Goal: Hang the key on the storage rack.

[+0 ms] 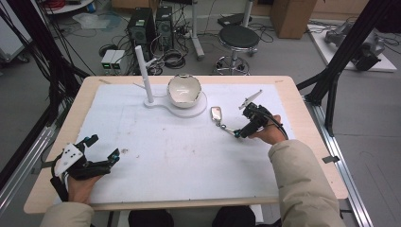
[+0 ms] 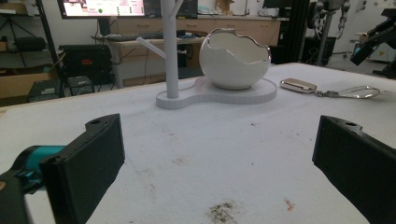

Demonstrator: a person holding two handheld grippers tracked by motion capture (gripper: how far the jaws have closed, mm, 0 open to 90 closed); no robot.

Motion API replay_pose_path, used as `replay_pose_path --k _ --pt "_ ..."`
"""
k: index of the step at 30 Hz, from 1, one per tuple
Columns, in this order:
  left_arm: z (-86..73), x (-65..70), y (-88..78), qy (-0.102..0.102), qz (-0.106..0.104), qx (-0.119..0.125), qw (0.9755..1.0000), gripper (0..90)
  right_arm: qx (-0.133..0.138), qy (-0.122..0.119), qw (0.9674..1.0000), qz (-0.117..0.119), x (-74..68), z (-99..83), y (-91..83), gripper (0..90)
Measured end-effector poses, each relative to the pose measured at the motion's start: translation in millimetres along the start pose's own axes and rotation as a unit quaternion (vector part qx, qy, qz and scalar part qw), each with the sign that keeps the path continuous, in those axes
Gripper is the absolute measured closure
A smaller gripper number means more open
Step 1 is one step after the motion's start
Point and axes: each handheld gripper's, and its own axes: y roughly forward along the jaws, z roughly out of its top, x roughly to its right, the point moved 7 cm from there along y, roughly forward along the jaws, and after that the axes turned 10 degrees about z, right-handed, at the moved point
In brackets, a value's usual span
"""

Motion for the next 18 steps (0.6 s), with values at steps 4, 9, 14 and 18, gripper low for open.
replay_pose_path --k 4,9,14,18 --pt "0.1 -0.1 0.2 -0.001 0.000 0.001 1.0000 2.7 -0.015 0.020 0.9996 0.010 0.0 -3.3 5.3 14.7" --pt "0.1 0.1 0.2 -0.001 0.000 0.001 1.0000 2.7 -0.034 0.028 0.9989 0.012 1.4 -6.8 8.3 18.2" --pt "0.0 -0.2 0.0 0.001 0.000 0.000 1.0000 2.7 -0.055 0.032 0.9978 0.019 2.3 -9.3 11.5 30.8" --pt "0.0 0.1 -0.2 0.000 0.000 0.001 1.0000 2.7 -0.067 0.036 0.9969 0.022 3.2 -11.4 13.7 36.3"
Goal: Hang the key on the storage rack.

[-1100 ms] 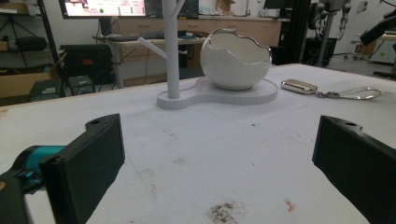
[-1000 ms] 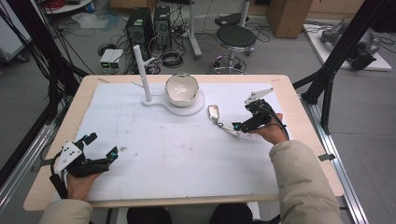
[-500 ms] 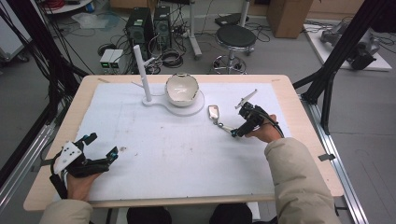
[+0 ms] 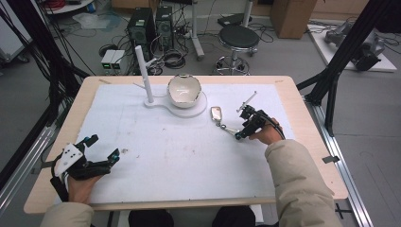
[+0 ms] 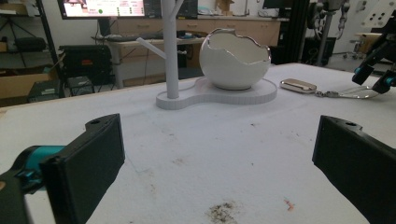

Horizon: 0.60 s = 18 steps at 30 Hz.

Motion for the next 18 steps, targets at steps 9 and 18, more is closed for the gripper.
replay_pose_path --k 9,18 --pt "0.0 0.0 0.0 0.000 0.000 0.000 1.0000 2.7 -0.008 0.001 0.9999 0.010 -0.8 1.5 3.6 54.9" --pt "0.0 0.0 0.0 0.000 0.000 0.000 1.0000 2.7 -0.031 -0.021 0.9993 0.004 -3.5 2.6 8.4 72.4"
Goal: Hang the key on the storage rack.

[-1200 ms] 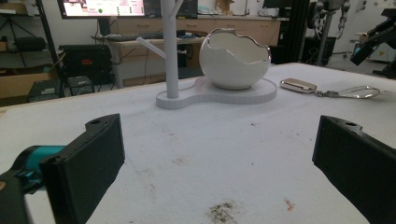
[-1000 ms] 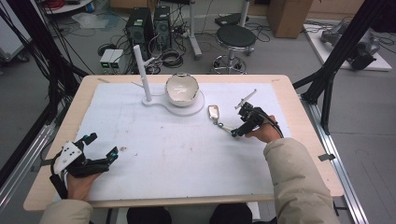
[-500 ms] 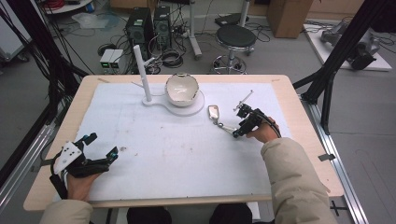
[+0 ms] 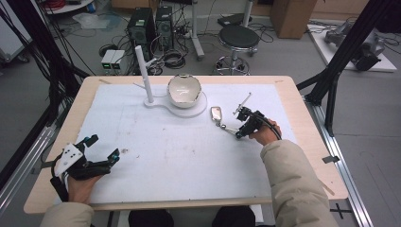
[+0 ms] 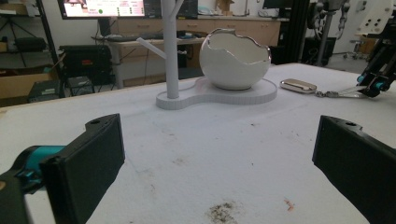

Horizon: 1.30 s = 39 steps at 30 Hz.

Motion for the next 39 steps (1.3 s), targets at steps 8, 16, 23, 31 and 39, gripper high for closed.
replay_pose_path --k 8,16,23,31,39 --pt "0.0 -0.1 0.0 0.000 0.001 0.000 1.0000 2.7 -0.006 -0.008 0.9999 -0.012 -4.9 0.8 -1.5 73.8" --pt "0.4 -2.0 0.7 -0.009 0.001 -0.002 1.0000 2.7 0.035 -0.002 0.9994 0.004 -11.9 4.1 -11.2 74.1" --pt "8.4 -4.4 2.9 -0.021 -0.010 -0.006 0.9997 2.7 0.062 -0.023 0.9977 0.012 -25.6 5.9 -23.6 74.1" --pt "39.4 4.9 11.9 -0.004 -0.041 0.000 0.9991 1.7 0.093 -0.071 0.9919 0.050 -48.7 12.8 -32.6 74.3" --pt "67.5 22.5 25.3 -0.027 -0.138 -0.018 0.9898 1.7 0.127 -0.137 0.9782 0.089 -77.7 23.6 -43.7 74.2"
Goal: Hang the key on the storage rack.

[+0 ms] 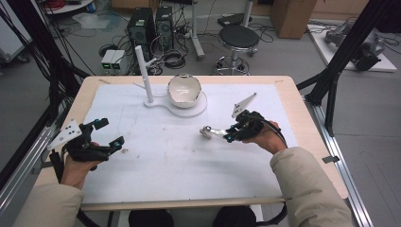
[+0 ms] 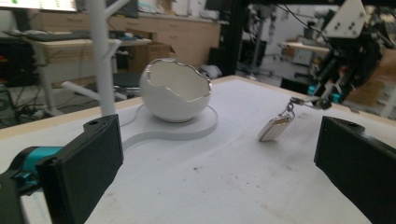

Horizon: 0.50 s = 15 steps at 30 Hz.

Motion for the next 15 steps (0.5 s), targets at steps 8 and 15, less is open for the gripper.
replay_pose_path --k 8,15 --pt "30.3 17.7 21.1 0.045 -0.059 -0.014 0.9971 1.7 0.013 -0.047 0.9985 0.024 -18.7 21.6 -3.0 74.3" --pt "46.8 36.7 40.7 0.076 -0.106 -0.052 0.9901 1.7 0.015 -0.087 0.9950 0.047 -33.2 39.0 -1.7 74.3"
